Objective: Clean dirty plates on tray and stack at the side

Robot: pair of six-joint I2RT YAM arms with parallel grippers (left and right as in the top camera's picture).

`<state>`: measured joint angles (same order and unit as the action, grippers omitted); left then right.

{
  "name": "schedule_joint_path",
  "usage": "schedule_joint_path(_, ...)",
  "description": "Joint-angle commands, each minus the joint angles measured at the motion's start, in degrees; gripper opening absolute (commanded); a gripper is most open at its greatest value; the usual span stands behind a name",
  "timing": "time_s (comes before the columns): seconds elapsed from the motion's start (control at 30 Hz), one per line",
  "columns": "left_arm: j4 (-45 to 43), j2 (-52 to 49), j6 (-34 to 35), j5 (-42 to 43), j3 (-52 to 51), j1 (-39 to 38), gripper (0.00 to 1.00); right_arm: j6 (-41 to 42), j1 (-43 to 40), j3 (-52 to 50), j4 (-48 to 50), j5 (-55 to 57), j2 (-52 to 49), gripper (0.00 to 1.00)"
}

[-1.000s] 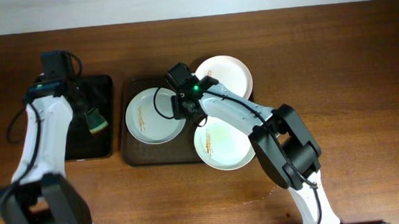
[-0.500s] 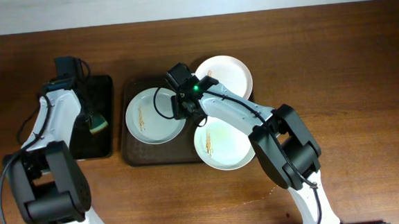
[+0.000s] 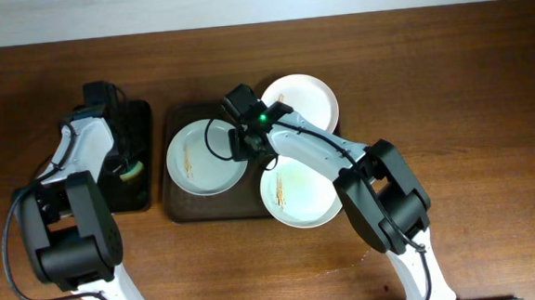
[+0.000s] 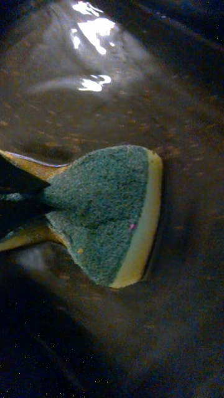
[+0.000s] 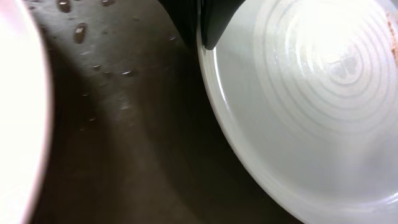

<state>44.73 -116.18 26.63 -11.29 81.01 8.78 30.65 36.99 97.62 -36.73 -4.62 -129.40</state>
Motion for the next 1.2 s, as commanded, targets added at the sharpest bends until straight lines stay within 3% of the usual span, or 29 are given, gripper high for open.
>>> schedule_joint_path(0.0,6.51,0.55,-8.46,1.66,5.92,0.31,0.01,-1.90,-3.21,0.55,-0.46,-11.34,-1.46,0.04)
schedule_joint_path(0.13,11.47,2.49,-12.72,2.51,10.99,0.28,0.00,-4.92,-7.10,0.52,-1.33,-16.61,-1.46,0.04)
schedule_joint_path(0.23,11.50,3.08,-21.53,13.33,12.22,0.13,0.01,-4.92,-7.04,0.42,-0.94,-16.61,-1.46,0.04)
schedule_joint_path(0.4,10.86,3.06,-22.53,22.56,12.24,-3.28,0.00,-4.63,-6.97,0.35,-0.26,-16.61,-1.49,0.04)
schedule_joint_path(0.63,3.34,2.78,-14.43,22.38,5.88,-8.37,0.00,-2.71,-6.95,0.04,2.05,-16.59,-1.49,0.04)
schedule_joint_path(0.87,-5.20,2.67,-8.79,14.56,-2.14,-14.43,0.01,-2.71,-6.97,0.04,2.12,-15.87,-1.49,0.04)
schedule_joint_path(1.03,2.62,2.67,0.76,11.13,-6.34,-16.39,0.01,-2.71,-6.95,0.04,2.08,-15.74,-1.49,0.04)
schedule_joint_path(1.17,9.88,2.69,0.72,23.56,-6.34,-16.63,0.00,-1.75,-6.97,0.02,2.36,-15.72,-1.95,0.04)
